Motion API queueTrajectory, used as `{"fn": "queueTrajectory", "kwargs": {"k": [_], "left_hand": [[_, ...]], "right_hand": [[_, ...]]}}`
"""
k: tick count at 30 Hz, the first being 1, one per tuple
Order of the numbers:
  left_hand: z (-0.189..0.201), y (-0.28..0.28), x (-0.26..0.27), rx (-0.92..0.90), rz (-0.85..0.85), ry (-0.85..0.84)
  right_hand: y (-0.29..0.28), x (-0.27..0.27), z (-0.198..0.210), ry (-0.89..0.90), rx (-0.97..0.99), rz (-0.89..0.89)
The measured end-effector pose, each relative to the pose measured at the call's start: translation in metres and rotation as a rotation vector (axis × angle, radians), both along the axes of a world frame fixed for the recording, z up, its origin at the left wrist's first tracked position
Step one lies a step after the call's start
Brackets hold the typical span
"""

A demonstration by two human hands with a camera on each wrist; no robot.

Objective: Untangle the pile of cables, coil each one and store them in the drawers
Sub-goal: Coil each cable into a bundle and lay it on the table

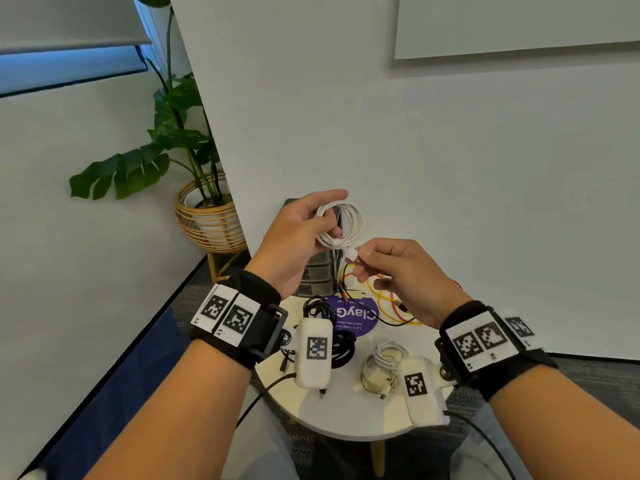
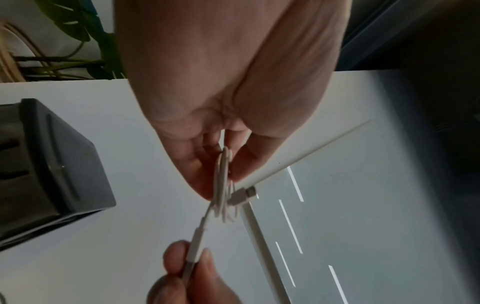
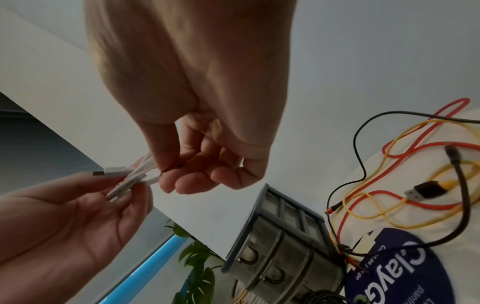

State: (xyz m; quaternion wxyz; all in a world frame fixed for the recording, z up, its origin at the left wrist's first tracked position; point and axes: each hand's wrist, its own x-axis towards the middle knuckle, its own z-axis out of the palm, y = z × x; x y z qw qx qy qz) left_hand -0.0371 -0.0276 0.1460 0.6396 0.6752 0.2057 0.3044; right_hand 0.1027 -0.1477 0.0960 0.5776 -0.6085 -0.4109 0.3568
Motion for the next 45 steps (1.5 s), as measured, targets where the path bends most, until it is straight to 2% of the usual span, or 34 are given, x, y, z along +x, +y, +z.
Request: {"fn": "queueTrajectory", "kwargs": {"k": [3, 9, 14, 16, 23, 29, 33, 38, 43, 45], "left_hand": [[-0.009, -0.002, 0.001, -0.036, -0.052, 0.001], [-0.026, 0.001, -0.003, -0.089, -0.087, 0.017], [-0.037, -0.001, -0.003, -0.086, -0.09, 0.07], [-0.04, -0.002, -0.003, -0.099, -0.1, 0.085], [-0.059, -0.001, 0.002, -0.133, -0.117, 0.159], [-0.074, 0.002, 0.015, -0.122, -0.097, 0.24], [-0.087, 0.008, 0.022, -0.142, -0.105, 0.293], [-0.113, 0.025, 0.021, -0.084, -0.126, 0.515], [-0.131, 0.035, 0.023, 0.105, -0.163, 0.716], [-0.134, 0.038, 0.028, 0.188, -0.185, 0.763]], "right_hand": [[0.004, 0.003, 0.007, -0.036, -0.012, -0.055], [0.004, 0.011, 0.012, 0.045, 0.034, -0.008], [0.005, 0.008, 0.004, -0.146, 0.039, -0.006], [0.006, 0.008, 0.0, -0.13, 0.036, -0.017], [0.004, 0.013, -0.008, -0.097, -0.111, 0.015], [0.008, 0.016, -0.017, -0.183, -0.173, -0.006], [0.015, 0.028, -0.037, -0.22, -0.236, -0.061], [0.033, 0.05, -0.087, -0.212, -0.408, -0.19], [0.053, 0.055, -0.126, -0.399, -0.605, -0.192], [0.061, 0.05, -0.132, -0.552, -0.662, -0.132]]}}
